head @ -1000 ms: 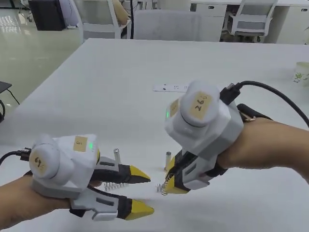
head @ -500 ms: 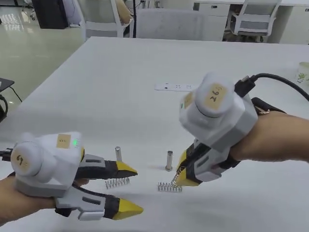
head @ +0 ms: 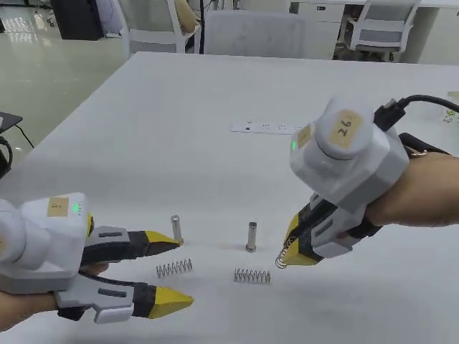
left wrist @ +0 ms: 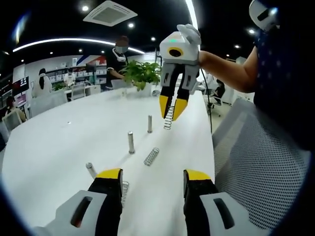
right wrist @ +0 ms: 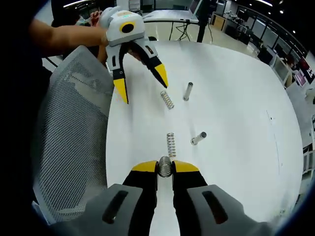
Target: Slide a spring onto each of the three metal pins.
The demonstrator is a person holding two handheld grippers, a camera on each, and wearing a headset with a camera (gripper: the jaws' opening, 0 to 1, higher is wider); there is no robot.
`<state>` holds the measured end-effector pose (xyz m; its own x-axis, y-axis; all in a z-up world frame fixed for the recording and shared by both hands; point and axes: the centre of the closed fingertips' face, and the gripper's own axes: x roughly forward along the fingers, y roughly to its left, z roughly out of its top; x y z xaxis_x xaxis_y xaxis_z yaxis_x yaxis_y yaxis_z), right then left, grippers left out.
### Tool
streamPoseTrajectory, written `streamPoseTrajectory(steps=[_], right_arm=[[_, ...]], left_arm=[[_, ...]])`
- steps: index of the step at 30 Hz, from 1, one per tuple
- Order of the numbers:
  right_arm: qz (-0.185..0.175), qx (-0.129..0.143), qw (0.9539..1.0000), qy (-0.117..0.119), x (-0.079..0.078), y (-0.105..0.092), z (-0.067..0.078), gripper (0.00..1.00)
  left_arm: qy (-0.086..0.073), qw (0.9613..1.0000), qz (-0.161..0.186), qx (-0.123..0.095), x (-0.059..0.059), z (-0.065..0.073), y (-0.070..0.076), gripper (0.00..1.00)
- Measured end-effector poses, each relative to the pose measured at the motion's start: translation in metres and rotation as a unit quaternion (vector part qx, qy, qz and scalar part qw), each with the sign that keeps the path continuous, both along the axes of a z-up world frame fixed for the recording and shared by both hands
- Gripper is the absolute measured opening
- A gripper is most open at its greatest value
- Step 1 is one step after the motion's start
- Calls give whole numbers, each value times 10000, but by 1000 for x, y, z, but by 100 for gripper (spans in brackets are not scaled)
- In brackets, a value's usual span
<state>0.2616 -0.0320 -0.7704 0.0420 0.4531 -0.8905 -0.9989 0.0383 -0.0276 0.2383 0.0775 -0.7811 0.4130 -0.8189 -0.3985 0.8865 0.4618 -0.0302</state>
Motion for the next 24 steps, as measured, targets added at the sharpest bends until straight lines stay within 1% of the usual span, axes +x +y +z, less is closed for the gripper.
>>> streamPoseTrajectory(steps=[10, 12, 15, 20, 24], right_arm=[[-46, -118, 9999, -35, 9, -12, 4, 8], [-38, -184, 9998, -54, 11, -16, 4, 8], [-26, -254, 9996, -90, 15, -19, 6, 8], [-72, -367, 9991, -217, 28, -28, 13, 8], [-128, -471, 9985, -267, 36, -36, 16, 8]], left_arm=[[-4, 9993, 358, -137, 0, 1, 11, 46], [-9, 9990, 422, -164, -1, 1, 13, 46], [-6, 9987, 478, -192, -1, 0, 13, 46], [-8, 9985, 504, -224, -2, -1, 12, 46], [-11, 9982, 538, -249, -2, -1, 12, 46]])
